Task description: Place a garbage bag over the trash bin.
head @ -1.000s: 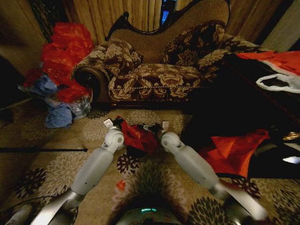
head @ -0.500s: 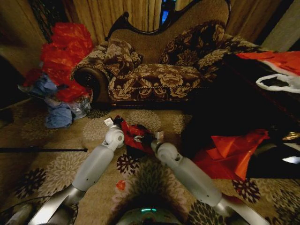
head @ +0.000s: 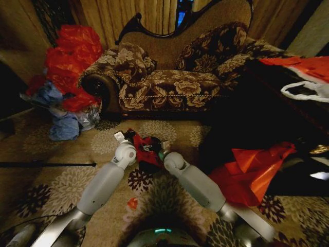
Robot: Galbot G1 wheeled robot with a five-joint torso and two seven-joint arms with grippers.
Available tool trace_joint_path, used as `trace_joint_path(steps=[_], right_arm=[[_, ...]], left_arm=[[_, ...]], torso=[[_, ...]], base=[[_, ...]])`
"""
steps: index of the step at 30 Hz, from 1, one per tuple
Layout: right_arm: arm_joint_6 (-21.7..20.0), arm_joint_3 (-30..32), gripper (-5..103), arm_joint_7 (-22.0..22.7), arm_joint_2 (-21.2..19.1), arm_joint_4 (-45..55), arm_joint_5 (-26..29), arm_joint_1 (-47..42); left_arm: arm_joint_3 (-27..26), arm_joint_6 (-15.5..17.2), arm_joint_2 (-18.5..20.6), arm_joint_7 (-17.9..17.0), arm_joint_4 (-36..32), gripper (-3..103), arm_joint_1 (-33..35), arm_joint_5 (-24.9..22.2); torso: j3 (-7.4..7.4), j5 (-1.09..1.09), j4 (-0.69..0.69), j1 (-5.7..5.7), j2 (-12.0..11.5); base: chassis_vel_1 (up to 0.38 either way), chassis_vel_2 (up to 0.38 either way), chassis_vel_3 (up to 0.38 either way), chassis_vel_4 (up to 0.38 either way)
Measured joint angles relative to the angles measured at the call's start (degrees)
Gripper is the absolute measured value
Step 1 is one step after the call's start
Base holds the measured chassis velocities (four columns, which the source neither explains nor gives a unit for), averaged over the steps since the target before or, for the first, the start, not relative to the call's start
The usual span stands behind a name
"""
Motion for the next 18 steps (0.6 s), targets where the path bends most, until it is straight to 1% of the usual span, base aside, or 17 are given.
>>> trace_joint_path(steps=[1,2,4,6,7,9,11,14,15,17,18], right_arm=[[-0.01,-0.48,73,-0.59,-0.77,0.07,-0.65,-0.38],[-0.01,-0.48,73,-0.59,-0.77,0.07,-0.65,-0.38],[-0.91,-1.23,61,-0.94,-1.86,1.29,-0.15,-1.00],[-2.01,-1.72,51,-0.88,-2.15,2.16,0.43,-1.27],[-2.01,-1.72,51,-0.88,-2.15,2.16,0.43,-1.27],[-1.88,-1.83,40,-1.11,-1.69,1.07,-0.86,-1.15],[-1.83,-1.81,40,-1.15,-1.47,0.63,-1.11,-1.05],[-1.04,-1.00,24,-0.79,-0.26,-1.83,-2.80,-0.22],[-1.04,-1.00,24,-0.79,-0.26,-1.83,-2.80,-0.22],[0.23,-0.12,13,0.45,0.09,-2.86,-4.84,0.31],[0.23,-0.12,13,0.45,0.09,-2.86,-4.84,0.31]], left_arm=[[-0.04,0.00,0.11,-0.02,-0.04,0,-0.09,-0.06],[-0.04,0.00,0.11,-0.02,-0.04,0,-0.09,-0.06],[-0.06,-0.01,0.18,-0.04,-0.03,0,-0.22,-0.12],[-0.08,-0.03,0.17,-0.05,-0.04,0,-0.34,-0.15],[-0.08,-0.03,0.17,-0.05,-0.04,0,-0.34,-0.15],[-0.08,-0.05,0.09,-0.10,-0.20,0,-0.41,-0.19],[-0.08,-0.06,0.07,-0.12,-0.27,0,-0.43,-0.21],[-0.08,-0.09,0.12,-0.28,-0.60,0,-0.48,-0.27],[-0.08,-0.09,0.12,-0.28,-0.60,0,-0.48,-0.27],[-0.08,-0.10,0.25,-0.31,-1.08,0,-0.44,-0.31],[-0.08,-0.10,0.25,-0.31,-1.08,0,-0.44,-0.31]], torso=[[0.00,0.01,0.00,0.00,0.00],[0.00,0.01,0.00,0.00,0.00],[0.00,0.00,-0.01,0.00,0.00],[0.00,0.01,0.00,0.00,0.00],[0.00,0.01,0.00,0.00,0.00],[0.00,0.00,0.00,0.00,0.00],[0.00,0.00,0.00,0.00,0.00],[0.00,0.00,0.00,0.00,0.00],[0.00,0.00,0.00,0.00,0.00],[0.00,0.00,0.01,0.00,0.00],[0.00,0.00,0.01,0.00,0.00]], base=[[0.000,0.000,0.000,0.000],[0.000,0.000,0.000,0.000],[0.000,0.000,0.000,0.000],[0.000,0.000,0.000,0.000],[0.000,0.000,0.000,0.000],[0.000,0.000,0.000,0.000],[0.000,0.000,0.000,0.000],[0.000,0.000,0.000,0.000],[0.000,0.000,0.000,0.000],[0.000,0.000,0.000,0.000],[0.000,0.000,0.000,0.000]])
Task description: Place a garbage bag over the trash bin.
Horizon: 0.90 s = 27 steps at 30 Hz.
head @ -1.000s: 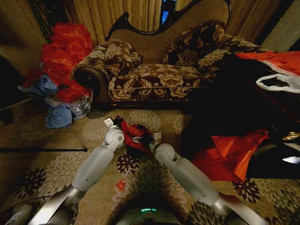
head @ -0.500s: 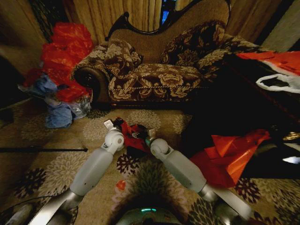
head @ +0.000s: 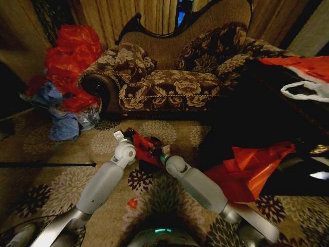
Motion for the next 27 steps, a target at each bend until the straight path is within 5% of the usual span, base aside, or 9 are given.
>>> trace_joint_path(steps=[3,14,15,27], right_arm=[[1.52,1.07,1,1.96,-0.20,-0.31,-2.27,0.95],[3.66,3.37,0,2.72,-0.07,-2.72,-5.92,5.47],[3.66,3.66,0,2.31,0.09,-3.59,-5.98,6.26],[4.44,4.32,0,-0.60,3.41,-10.78,-2.89,11.39]], left_arm=[[0.00,-0.02,0.03,-0.06,-0.65,0,0.47,-0.01],[-0.48,1.47,2.01,0.95,-6.38,-2,4.53,-0.22],[-0.62,1.73,3.21,1.80,-8.34,8,5.95,-0.25],[-2.01,4.01,11.42,0.21,-22.16,52,17.35,1.79]], torso=[[0.00,0.00,0.00,0.00,0.00],[0.00,0.00,0.00,0.00,0.00],[0.00,0.00,0.00,0.00,0.00],[0.00,0.00,0.00,0.00,0.00]], base=[[0.000,0.000,0.000,0.000],[0.000,0.000,0.000,0.000],[0.000,0.000,0.000,0.000],[0.000,0.000,0.000,0.000]])
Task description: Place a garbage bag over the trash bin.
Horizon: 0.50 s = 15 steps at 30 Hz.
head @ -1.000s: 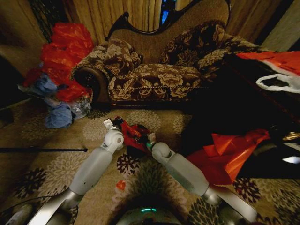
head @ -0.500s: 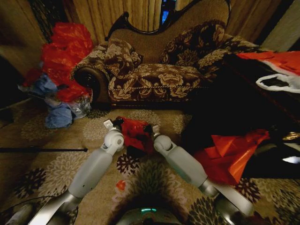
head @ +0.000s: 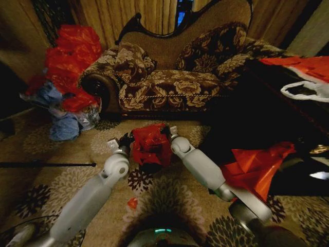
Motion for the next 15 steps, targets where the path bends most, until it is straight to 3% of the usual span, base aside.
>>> trace_joint_path(steps=[1,4,5,6,11,13,14,15], right_arm=[[0.00,0.00,0,0.00,0.00,0.00,0.00,0.00],[0.20,-0.34,0,-0.41,0.56,-0.39,0.19,0.05],[0.26,-0.52,0,-0.46,0.56,-0.24,0.21,-0.11],[0.26,-0.52,0,-0.46,0.56,-0.24,0.21,-0.11],[0.38,-0.97,0,-0.76,0.36,0.99,0.70,-0.77],[0.39,-0.98,0,-0.77,0.30,1.09,0.76,-0.81],[0.42,-1.01,0,-0.79,0.05,1.42,0.94,-0.96],[0.45,-1.01,0,-0.84,-0.41,1.88,1.04,-1.27]], left_arm=[[0.00,0.00,0.00,0.00,0.00,52,0.00,0.00],[-0.45,2.11,0.19,-0.62,-2.48,68,6.43,2.78],[-0.24,2.41,-0.16,-0.47,-2.17,68,7.61,3.77],[-0.24,2.41,-0.16,-0.47,-2.17,68,7.61,3.77],[2.93,2.62,-4.38,0.41,3.60,89,7.56,7.01],[3.02,2.61,-4.63,0.41,3.96,89,7.42,7.15],[3.45,2.31,-6.14,0.80,6.16,98,6.44,8.22],[3.77,1.50,-7.81,1.56,8.51,100,5.42,9.82]], torso=[[0.00,0.00,0.00,0.00,0.00],[0.00,0.00,0.00,0.00,0.00],[0.00,0.01,0.01,0.00,0.00],[0.00,0.01,0.01,0.00,0.00],[0.00,0.00,0.00,0.00,0.00],[0.00,0.00,0.00,0.00,0.00],[0.00,0.00,-0.01,0.00,0.00],[0.00,0.00,-0.01,0.00,0.00]], base=[[0.000,0.000,0.000,0.000],[0.000,0.000,0.000,0.000],[0.000,0.000,0.000,0.000],[0.000,0.000,0.000,0.000],[0.000,0.000,0.000,0.000],[0.000,0.000,0.000,0.000],[0.000,0.000,0.000,0.000],[0.000,0.000,0.000,0.000]])
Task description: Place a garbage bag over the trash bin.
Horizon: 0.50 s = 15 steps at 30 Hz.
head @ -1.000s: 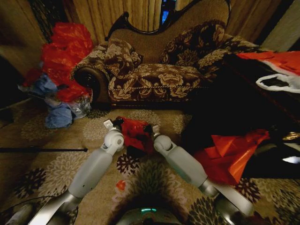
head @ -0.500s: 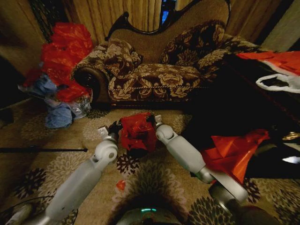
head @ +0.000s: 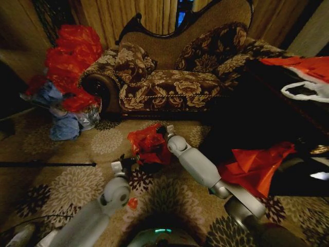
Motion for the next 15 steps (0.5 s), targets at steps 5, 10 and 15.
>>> trace_joint_path(steps=[5,10,15], right_arm=[[0.36,0.27,0,-0.69,-1.57,0.66,0.12,-0.80],[0.30,0.63,0,-0.53,-2.11,0.99,1.67,-1.02],[0.52,0.77,0,-0.59,-2.46,1.07,1.97,-1.53]], left_arm=[[0.49,-0.65,-2.22,2.06,3.54,100,-1.68,1.87],[0.68,-0.98,-2.43,3.00,4.83,101,-2.59,3.16],[0.90,-2.15,-3.27,3.78,7.90,81,-4.18,3.28]], torso=[[0.00,0.01,0.00,0.00,0.00],[0.00,0.01,0.00,0.00,0.00],[0.00,0.01,0.00,0.00,0.00]], base=[[0.000,0.000,0.000,0.000],[0.000,0.000,0.000,0.000],[0.000,0.000,0.000,0.000]])
